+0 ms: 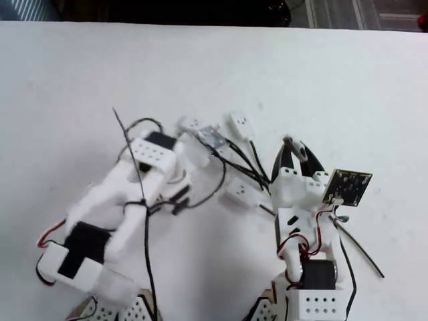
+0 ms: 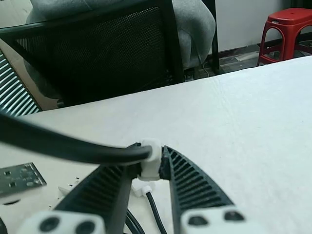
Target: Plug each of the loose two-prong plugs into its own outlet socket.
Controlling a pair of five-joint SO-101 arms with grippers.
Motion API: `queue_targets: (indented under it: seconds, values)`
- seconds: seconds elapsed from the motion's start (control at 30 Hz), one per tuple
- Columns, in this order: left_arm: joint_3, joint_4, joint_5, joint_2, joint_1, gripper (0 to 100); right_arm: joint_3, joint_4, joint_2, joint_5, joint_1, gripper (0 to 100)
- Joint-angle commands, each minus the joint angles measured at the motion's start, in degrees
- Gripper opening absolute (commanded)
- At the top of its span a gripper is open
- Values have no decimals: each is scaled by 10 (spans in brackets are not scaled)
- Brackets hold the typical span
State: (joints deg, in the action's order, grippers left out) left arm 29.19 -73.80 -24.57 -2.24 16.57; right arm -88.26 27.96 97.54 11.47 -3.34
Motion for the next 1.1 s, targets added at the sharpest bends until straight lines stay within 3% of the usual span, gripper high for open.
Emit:
queue_targets:
  seconds: [0.0,0.3,0.47,0.8,0.93,1.07]
  values:
    - [-65,8,-52,-9,-73,203,4,-9,3,-1,3,17]
    - [-134,4,-91,-9,-141,247,4,-9,3,-1,3,17]
    - [-171,-54,-135,-7,-138,249,4,-9,3,-1,3,17]
    - [-173,-62,-321,-10,-137,249,4,-9,3,-1,3,17]
    - [-155,-46,-350,-12,-111,249,2,-8,3,-1,-12,17]
    - [-92,26,-350,-12,-76,249,-4,-12,3,-2,-15,17]
